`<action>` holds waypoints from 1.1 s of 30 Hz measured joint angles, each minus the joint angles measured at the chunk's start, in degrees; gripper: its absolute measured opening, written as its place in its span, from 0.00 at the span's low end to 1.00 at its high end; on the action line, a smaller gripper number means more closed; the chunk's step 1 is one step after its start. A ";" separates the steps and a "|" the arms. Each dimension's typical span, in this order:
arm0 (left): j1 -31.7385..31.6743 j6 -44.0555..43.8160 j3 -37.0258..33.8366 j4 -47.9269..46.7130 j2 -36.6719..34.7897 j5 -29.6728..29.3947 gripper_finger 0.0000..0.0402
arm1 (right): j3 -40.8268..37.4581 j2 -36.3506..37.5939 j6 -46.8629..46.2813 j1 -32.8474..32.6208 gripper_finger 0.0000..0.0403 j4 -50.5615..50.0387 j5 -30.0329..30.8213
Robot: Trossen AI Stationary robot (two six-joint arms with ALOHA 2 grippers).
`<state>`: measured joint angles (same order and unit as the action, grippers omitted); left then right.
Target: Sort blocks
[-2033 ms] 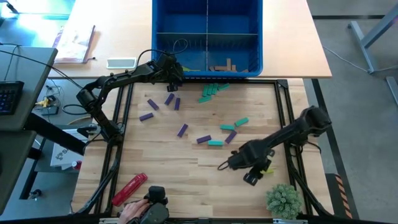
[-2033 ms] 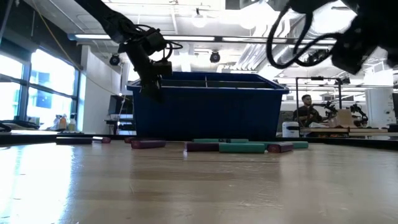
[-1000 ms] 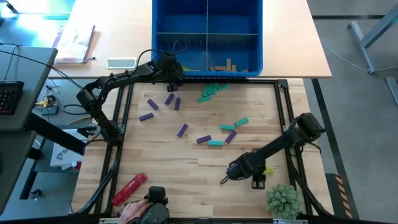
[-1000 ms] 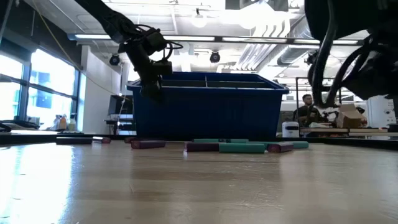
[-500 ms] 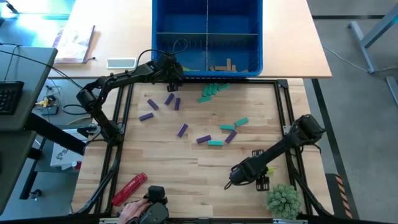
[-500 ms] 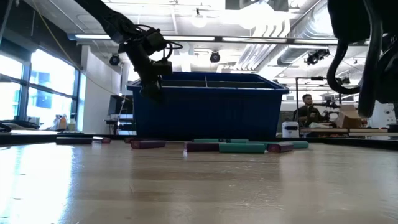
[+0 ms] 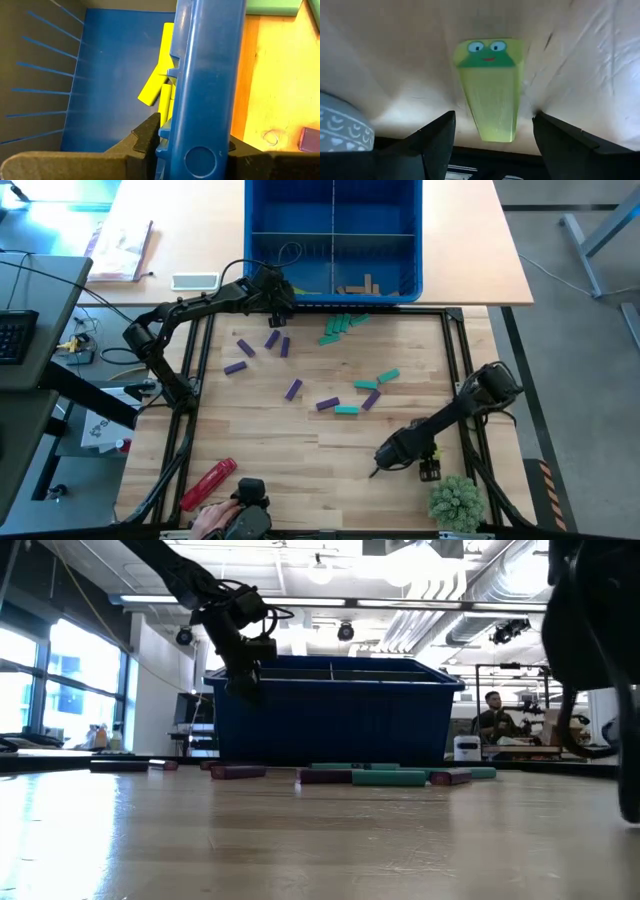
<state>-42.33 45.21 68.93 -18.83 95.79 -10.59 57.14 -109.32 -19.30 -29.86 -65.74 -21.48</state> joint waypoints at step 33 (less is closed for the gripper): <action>-0.04 0.00 0.00 0.09 0.00 0.72 0.20 | 1.99 0.09 -12.92 -0.80 0.26 4.56 -0.51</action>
<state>-42.37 45.21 68.93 -18.74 95.79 -9.87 59.13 -109.23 -32.22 -30.66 -61.19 -21.99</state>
